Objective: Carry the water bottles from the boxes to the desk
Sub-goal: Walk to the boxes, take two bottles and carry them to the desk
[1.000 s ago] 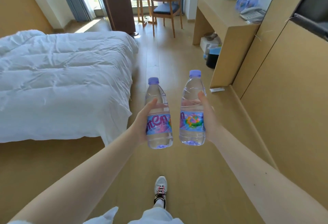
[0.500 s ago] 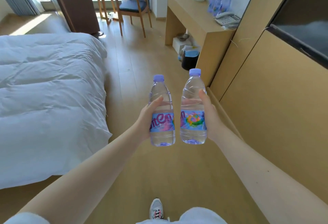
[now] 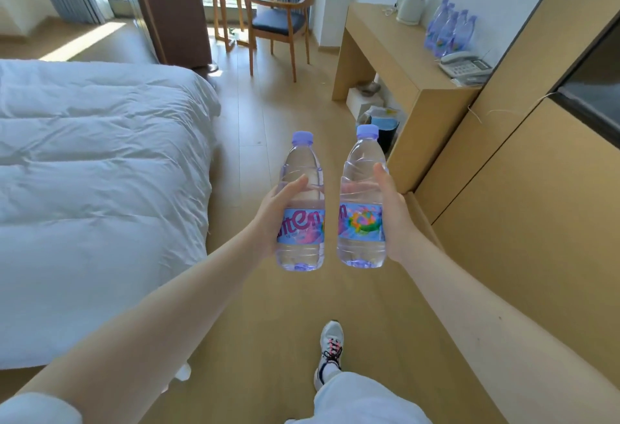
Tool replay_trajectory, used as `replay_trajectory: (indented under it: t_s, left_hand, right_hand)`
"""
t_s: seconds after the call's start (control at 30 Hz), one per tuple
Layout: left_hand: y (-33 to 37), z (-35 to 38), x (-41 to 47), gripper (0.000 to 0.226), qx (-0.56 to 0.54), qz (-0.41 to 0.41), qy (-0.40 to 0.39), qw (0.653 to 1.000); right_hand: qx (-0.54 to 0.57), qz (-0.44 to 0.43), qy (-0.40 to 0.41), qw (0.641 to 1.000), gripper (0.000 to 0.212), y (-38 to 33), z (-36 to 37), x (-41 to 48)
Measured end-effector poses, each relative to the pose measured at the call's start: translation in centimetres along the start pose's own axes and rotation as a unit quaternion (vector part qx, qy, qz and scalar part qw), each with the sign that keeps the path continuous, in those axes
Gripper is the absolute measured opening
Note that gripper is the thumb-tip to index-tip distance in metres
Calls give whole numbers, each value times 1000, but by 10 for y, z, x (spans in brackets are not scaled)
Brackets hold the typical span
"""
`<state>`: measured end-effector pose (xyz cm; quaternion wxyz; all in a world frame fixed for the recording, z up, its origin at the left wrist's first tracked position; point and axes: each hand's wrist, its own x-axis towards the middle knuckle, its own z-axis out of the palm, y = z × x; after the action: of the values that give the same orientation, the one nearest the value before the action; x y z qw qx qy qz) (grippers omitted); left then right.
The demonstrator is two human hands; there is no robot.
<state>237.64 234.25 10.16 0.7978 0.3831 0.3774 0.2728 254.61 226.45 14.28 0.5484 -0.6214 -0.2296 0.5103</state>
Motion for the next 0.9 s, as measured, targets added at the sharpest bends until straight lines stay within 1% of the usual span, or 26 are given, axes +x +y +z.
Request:
replay_trajectory:
  t_s: [0.07,0.1,0.13,0.2,0.27,0.4,0.47,0.6,0.7,0.8,0.9]
  left_hand:
    - [11,-7,15,101,-3,3,1,1000]
    - [16,-11,24,97,-1,6,4,1000]
    - [21,-14,33,91,-1,10,6,1000]
    - [34,-20,53,72,-4,10,21,1000]
    - [53,-23,76,54,-2,3,39,999]
    - [89,-21,128,44,14,1,69,997]
    - [103,-16,154,45,26,0,77,997]
    - [128,-8,201,62,62,11,73,995]
    - [140,-7,232,61,55,9,59,997]
    - [151,-13,267,61,54,7,47,997]
    - [161,-21,304,64,49,-9,36,998]
  right_hand:
    - [-4,1,-8,1000,71,-5,8,25]
    - [-3,1,-16,1000,74,-9,12,38]
    - [0,1,-27,1000,79,-12,16,51]
    - [1,0,-41,999,89,-24,23,79]
    - [-7,-9,-48,999,92,-37,27,111]
    - [-18,-12,-67,998,94,-63,27,176]
    - [-14,-9,-78,997,94,-75,24,205]
    - [3,-14,-92,996,84,-98,15,258]
    - [13,-2,-80,997,89,-106,12,287]
    - [14,-4,-65,998,86,-116,10,314]
    - [13,0,-49,999,91,-124,8,342]
